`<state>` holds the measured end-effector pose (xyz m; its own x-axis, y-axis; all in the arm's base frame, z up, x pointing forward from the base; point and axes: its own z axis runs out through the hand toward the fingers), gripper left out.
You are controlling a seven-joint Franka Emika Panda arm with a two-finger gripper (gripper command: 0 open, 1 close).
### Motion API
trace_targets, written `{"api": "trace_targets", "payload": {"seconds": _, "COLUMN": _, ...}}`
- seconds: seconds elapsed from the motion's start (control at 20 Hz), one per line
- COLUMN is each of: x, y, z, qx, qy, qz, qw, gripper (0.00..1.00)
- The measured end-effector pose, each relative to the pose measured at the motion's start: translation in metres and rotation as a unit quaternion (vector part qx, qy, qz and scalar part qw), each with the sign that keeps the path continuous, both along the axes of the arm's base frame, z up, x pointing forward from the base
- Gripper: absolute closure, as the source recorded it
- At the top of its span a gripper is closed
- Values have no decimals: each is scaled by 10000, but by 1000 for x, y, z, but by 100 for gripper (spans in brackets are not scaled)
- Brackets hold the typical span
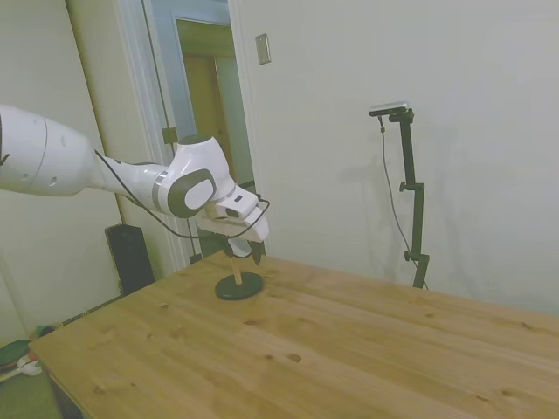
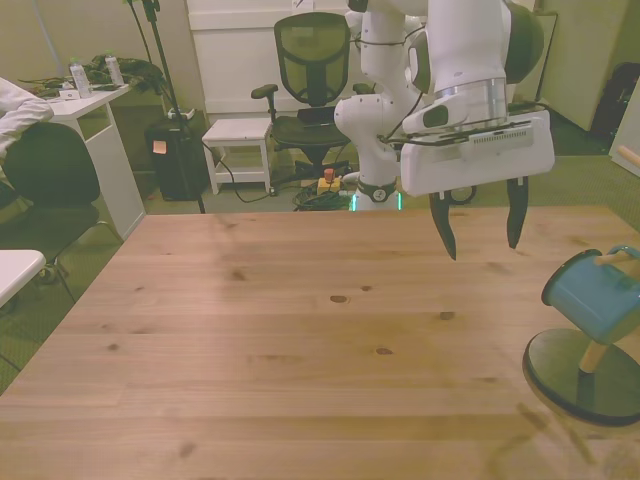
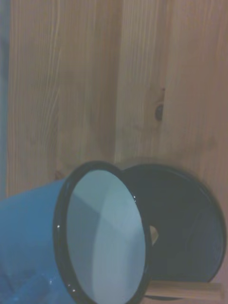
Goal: Unload the mug
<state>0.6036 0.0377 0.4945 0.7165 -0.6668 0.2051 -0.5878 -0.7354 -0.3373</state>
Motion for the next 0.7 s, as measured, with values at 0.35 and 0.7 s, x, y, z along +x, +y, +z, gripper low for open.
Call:
{"api": "trace_targets", "payload": {"seconds": 0.35, "x": 9, "y": 1, "z": 5, "qx": 48, "qy": 69, "qz": 5, "qw": 10000, "gripper": 0}}
{"api": "trace_targets", "payload": {"seconds": 0.7, "x": 35, "y": -6, "z": 0, "qx": 227, "qy": -58, "qz": 286, "qw": 9993, "gripper": 0}}
